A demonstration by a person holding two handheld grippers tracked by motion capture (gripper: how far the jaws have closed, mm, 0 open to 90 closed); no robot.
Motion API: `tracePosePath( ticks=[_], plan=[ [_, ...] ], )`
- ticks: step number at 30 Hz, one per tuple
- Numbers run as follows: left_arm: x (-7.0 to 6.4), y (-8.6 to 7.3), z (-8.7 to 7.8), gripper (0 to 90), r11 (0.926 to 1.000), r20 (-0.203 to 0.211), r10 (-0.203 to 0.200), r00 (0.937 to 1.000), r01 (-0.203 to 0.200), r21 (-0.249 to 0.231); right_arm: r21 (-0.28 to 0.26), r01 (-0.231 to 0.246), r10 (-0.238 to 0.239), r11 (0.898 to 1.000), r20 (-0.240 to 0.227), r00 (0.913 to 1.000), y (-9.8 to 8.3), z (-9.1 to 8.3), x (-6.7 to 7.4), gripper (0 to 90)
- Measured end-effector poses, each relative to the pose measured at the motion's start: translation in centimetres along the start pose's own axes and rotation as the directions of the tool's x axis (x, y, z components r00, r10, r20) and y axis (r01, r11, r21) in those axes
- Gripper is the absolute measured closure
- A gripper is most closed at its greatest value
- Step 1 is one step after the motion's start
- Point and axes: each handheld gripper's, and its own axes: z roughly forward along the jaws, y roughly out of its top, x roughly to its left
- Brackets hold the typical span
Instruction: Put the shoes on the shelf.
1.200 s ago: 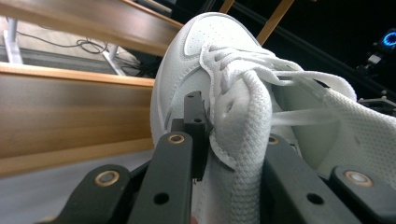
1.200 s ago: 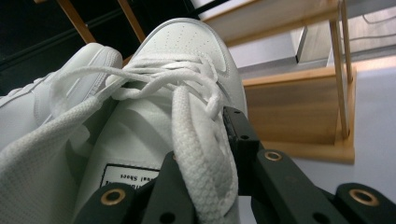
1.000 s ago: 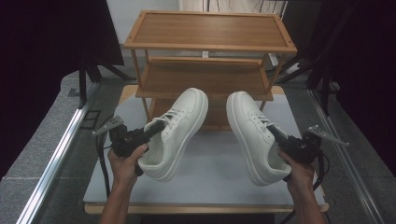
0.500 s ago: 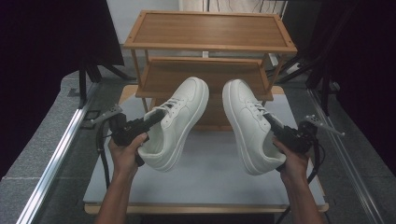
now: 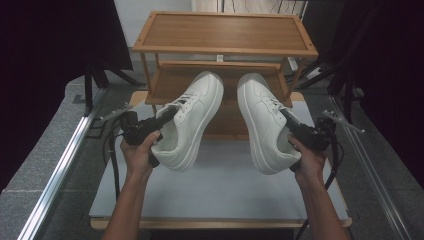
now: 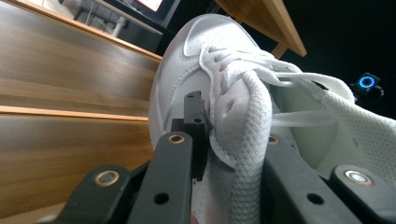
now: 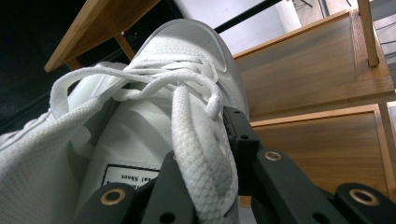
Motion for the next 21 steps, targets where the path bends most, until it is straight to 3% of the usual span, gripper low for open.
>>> tracePosePath(
  ticks=[5, 16, 21],
  plan=[
    [-0.1, 0.5, 0.9, 81.5, 0.9999, -0.028, 0.014, 0.9995, -0.014, 0.005, 0.000, 0.010, -0.010, 1.000, 0.014, 0.9999, 0.4, 0.7, 0.3, 82.0],
    [0.3, 1.8, 2.4, 81.5, 1.0000, -0.052, -0.001, 0.9986, 0.001, 0.006, 0.021, 0.056, -0.057, 0.998, 0.069, 0.9959, 2.2, 2.6, 1.0, 82.0],
    [0.4, 1.9, 3.4, 81.6, 0.9997, -0.076, -0.003, 0.9971, 0.001, -0.024, 0.019, 0.039, -0.040, 0.999, 0.072, 0.9966, 3.0, 3.4, 1.1, 82.0]
  ],
)
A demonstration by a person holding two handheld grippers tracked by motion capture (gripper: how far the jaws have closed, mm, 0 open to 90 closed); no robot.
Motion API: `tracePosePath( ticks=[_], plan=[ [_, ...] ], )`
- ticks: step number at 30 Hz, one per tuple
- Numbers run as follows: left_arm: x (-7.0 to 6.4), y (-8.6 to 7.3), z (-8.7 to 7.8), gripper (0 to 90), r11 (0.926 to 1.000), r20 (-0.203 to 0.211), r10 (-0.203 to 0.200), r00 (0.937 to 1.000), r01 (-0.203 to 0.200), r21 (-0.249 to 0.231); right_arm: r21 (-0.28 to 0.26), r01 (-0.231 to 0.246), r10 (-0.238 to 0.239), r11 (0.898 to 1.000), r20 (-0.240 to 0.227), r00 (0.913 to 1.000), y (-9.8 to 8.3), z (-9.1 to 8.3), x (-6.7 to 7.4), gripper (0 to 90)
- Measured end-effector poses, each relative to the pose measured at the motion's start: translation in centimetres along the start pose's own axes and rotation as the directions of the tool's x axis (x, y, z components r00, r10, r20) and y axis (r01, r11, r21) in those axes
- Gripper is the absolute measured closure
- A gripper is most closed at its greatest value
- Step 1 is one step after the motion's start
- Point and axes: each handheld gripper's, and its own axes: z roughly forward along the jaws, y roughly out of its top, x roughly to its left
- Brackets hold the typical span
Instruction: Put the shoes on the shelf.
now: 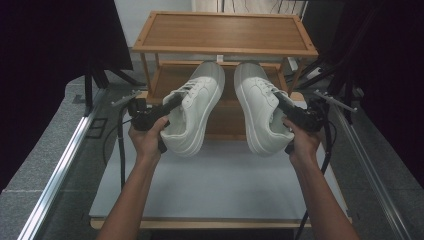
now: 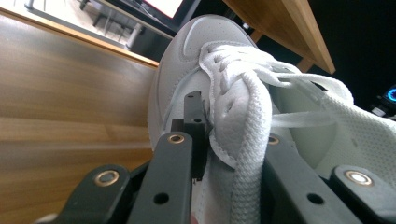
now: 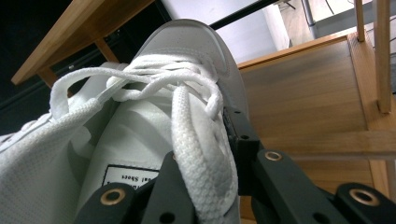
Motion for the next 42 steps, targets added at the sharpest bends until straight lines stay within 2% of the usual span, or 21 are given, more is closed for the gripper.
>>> tracePosePath(
  ticks=[8, 13, 23, 28, 42],
  plan=[
    [-0.2, 0.6, 1.2, 81.6, 0.9997, -0.018, 0.023, 0.9996, -0.022, 0.012, 0.001, 0.013, -0.013, 1.000, 0.017, 0.9998, 0.8, 1.1, 0.5, 81.9],
    [0.1, 0.8, 1.8, 81.6, 0.9995, -0.022, 0.019, 0.9996, -0.019, 0.026, 0.010, 0.045, -0.045, 0.999, 0.039, 0.9982, 1.3, 2.0, 0.6, 81.9],
    [0.2, 1.3, 2.8, 81.5, 0.9992, -0.042, 0.019, 0.9989, -0.018, 0.035, 0.018, 0.043, -0.044, 0.999, 0.072, 0.9965, 1.5, 3.2, 0.3, 81.7],
    [0.3, 1.4, 3.4, 81.5, 0.9995, -0.052, 0.007, 0.9986, -0.005, 0.030, 0.018, 0.036, -0.037, 0.999, 0.077, 0.9964, 1.6, 3.7, 0.3, 81.6],
    [0.1, 2.3, 5.0, 81.3, 0.9993, -0.098, 0.018, 0.9950, -0.015, 0.033, 0.030, 0.030, -0.033, 0.999, 0.117, 0.9926, 2.5, 5.1, 0.3, 81.3]
  ],
)
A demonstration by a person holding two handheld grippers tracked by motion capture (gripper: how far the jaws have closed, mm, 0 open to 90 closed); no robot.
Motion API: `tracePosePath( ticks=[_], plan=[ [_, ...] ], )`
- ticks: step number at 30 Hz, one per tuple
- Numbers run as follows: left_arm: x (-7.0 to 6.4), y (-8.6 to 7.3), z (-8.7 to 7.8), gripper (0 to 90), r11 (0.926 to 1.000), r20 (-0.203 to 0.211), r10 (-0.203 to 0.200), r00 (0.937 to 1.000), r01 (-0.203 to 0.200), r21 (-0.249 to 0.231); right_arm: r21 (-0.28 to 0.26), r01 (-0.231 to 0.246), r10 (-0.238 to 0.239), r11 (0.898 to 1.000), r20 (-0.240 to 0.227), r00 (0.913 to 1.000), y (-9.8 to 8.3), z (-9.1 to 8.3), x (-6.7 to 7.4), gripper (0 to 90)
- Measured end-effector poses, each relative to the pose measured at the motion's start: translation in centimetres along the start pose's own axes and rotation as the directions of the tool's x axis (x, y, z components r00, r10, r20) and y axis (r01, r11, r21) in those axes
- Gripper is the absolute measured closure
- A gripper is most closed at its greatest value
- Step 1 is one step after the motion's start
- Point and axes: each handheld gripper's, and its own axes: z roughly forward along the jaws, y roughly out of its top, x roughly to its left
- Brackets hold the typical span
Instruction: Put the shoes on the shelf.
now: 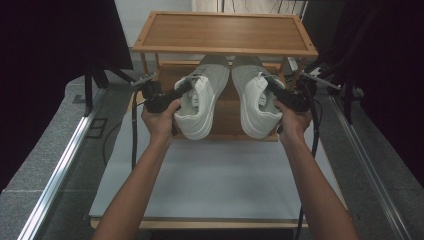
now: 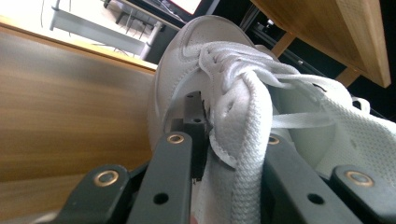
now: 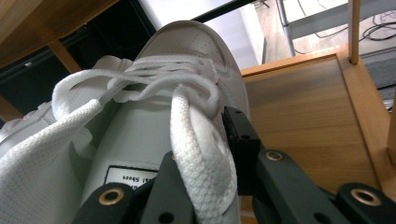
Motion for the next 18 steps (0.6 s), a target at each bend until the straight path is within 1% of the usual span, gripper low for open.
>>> tracePosePath(
  ticks=[3, 6, 7, 8, 10, 14, 15, 17, 18],
  plan=[
    [-0.1, 0.3, 0.4, 81.3, 1.0000, -0.014, 0.006, 0.9999, -0.006, -0.001, -0.002, 0.004, -0.004, 1.000, 0.009, 0.9999, 0.2, 0.4, 0.0, 81.2],
    [0.0, 0.6, 1.0, 81.2, 0.9999, -0.042, 0.017, 0.9990, -0.017, 0.000, -0.001, 0.011, -0.011, 1.000, 0.021, 0.9997, 0.2, 1.0, 0.3, 81.1],
    [0.0, 0.6, 1.0, 81.2, 0.9999, -0.042, 0.017, 0.9990, -0.017, 0.000, -0.001, 0.011, -0.011, 1.000, 0.021, 0.9997, 0.2, 1.0, 0.3, 81.1],
    [0.0, 0.7, 1.1, 81.2, 0.9999, -0.046, 0.017, 0.9988, -0.017, 0.000, -0.002, 0.017, -0.017, 1.000, 0.026, 0.9995, 0.1, 1.4, 0.5, 80.6],
    [0.1, 0.7, 1.4, 81.1, 0.9999, -0.051, 0.012, 0.9986, -0.012, 0.003, 0.000, 0.021, -0.021, 1.000, 0.030, 0.9993, 0.0, 1.9, 0.8, 80.4],
    [0.3, 0.6, 1.8, 80.8, 1.0000, -0.076, 0.004, 0.9971, -0.004, 0.001, -0.002, 0.021, -0.021, 1.000, 0.045, 0.9988, -0.2, 2.5, 1.3, 79.8],
    [0.3, 0.6, 1.9, 80.7, 1.0000, -0.080, -0.005, 0.9967, 0.005, 0.001, -0.002, 0.024, -0.024, 1.000, 0.050, 0.9985, -0.2, 2.7, 1.4, 79.7],
    [0.5, 0.6, 2.0, 80.5, 0.9999, -0.087, -0.012, 0.9962, 0.012, 0.001, 0.001, 0.027, -0.027, 1.000, 0.058, 0.9980, -0.4, 3.0, 1.5, 79.1],
    [0.5, 0.6, 2.1, 80.0, 0.9998, -0.091, -0.018, 0.9957, 0.018, 0.000, 0.001, 0.019, -0.019, 1.000, 0.064, 0.9977, -0.5, 3.4, 1.7, 78.3]
  ],
)
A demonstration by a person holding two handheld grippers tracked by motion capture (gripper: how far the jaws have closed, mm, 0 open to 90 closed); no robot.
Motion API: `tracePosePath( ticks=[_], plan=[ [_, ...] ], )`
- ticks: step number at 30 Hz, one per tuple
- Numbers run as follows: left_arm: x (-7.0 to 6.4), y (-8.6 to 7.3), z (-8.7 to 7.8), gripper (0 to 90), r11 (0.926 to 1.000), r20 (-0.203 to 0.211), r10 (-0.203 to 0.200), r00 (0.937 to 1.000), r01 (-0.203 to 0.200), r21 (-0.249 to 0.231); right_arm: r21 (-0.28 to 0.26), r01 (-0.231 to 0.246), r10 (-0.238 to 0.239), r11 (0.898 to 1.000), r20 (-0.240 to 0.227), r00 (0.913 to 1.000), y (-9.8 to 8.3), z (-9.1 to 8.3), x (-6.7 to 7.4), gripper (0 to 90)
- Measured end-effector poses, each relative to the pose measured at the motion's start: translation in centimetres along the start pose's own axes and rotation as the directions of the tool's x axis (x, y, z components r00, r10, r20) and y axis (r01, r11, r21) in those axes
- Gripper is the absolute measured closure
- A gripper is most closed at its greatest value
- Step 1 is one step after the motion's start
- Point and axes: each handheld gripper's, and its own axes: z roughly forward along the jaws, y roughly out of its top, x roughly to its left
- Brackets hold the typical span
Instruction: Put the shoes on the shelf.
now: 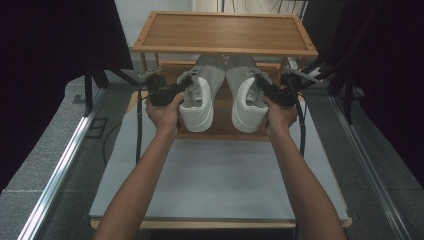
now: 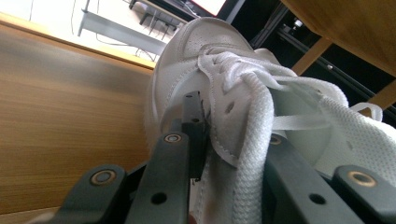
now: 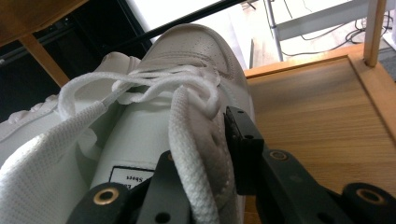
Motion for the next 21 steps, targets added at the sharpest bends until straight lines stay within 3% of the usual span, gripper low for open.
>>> tracePosePath(
  ticks=[6, 8, 13, 14, 15, 16, 18, 19, 21],
  plan=[
    [-0.4, -0.3, 0.7, 76.7, 0.9988, -0.020, -0.048, 0.9986, 0.048, -0.014, -0.011, -0.012, 0.012, 1.000, 0.013, 0.9998, -0.2, 0.7, 1.0, 73.4],
    [-0.7, -0.2, 0.9, 75.1, 0.9991, -0.023, -0.042, 0.9988, 0.042, -0.010, -0.013, -0.006, 0.006, 1.000, 0.016, 0.9999, -0.1, 0.9, 1.5, 71.6],
    [-1.3, -0.4, 1.7, 66.8, 0.9966, -0.012, -0.082, 0.9965, 0.082, -0.009, -0.004, 0.002, -0.002, 1.000, -0.001, 1.0000, -0.1, 1.5, 2.4, 60.7],
    [-1.3, -0.3, 1.7, 65.8, 0.9959, -0.006, -0.090, 0.9959, 0.090, -0.009, -0.004, 0.006, -0.006, 1.000, 0.001, 1.0000, -0.1, 1.5, 2.4, 59.7],
    [-1.2, -0.3, 1.8, 58.5, 0.9945, 0.010, -0.104, 0.9945, 0.104, -0.009, -0.002, -0.002, 0.002, 1.000, -0.009, 1.0000, 0.0, 1.6, 2.3, 55.4],
    [-1.0, -0.3, 1.9, 58.5, 0.9922, 0.031, -0.124, 0.9918, 0.124, -0.009, -0.002, -0.002, 0.002, 1.000, -0.009, 1.0000, 0.0, 1.6, 2.3, 55.4],
    [-0.7, -0.1, 2.0, 47.7, 0.9864, 0.077, -0.163, 0.9836, 0.164, -0.010, 0.003, -0.032, 0.032, 0.999, -0.032, 0.9990, 0.1, 1.8, 1.9, 49.2],
    [-0.7, -0.1, 1.9, 46.7, 0.9856, 0.095, -0.167, 0.9813, 0.169, -0.006, -0.030, -0.058, 0.056, 0.998, -0.065, 0.9963, 0.1, 1.6, 1.7, 46.6],
    [-0.7, -0.1, 1.9, 46.3, 0.9862, 0.099, -0.164, 0.9815, 0.165, -0.006, -0.036, -0.070, 0.067, 0.997, -0.077, 0.9948, 0.2, 1.5, 1.7, 46.5]
  ],
)
